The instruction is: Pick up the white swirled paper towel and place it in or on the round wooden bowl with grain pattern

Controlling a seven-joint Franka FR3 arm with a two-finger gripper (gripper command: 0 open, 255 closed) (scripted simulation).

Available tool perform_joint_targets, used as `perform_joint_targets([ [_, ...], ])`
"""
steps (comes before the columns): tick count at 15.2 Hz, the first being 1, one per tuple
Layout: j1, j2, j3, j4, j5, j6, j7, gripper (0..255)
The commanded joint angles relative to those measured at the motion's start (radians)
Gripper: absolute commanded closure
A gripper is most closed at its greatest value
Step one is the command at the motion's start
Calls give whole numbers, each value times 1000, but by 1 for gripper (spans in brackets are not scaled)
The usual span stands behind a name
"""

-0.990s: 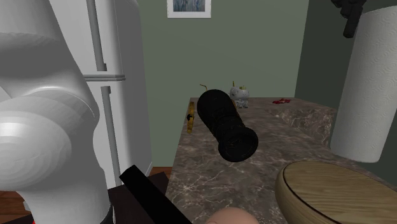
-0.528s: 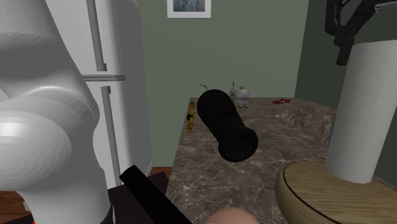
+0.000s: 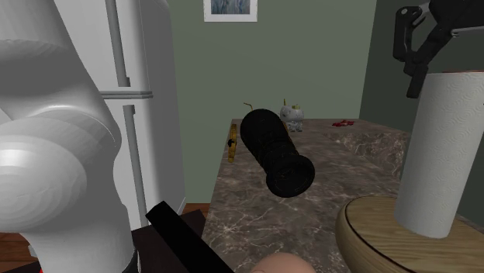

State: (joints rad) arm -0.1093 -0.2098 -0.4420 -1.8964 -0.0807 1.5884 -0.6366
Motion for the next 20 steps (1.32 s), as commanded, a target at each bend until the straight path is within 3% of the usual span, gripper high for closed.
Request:
perform_joint_targets([
  [1,0,0,0,-1,0,1,0,255],
  [3,0,0,0,-1,0,1,0,255],
  [4,0,0,0,-1,0,1,0,0],
  [9,0,0,0,-1,0,1,0,0],
  [13,3,44,-4,169,17,-129,-15,0],
  [20,3,44,-4,169,17,-129,-15,0],
])
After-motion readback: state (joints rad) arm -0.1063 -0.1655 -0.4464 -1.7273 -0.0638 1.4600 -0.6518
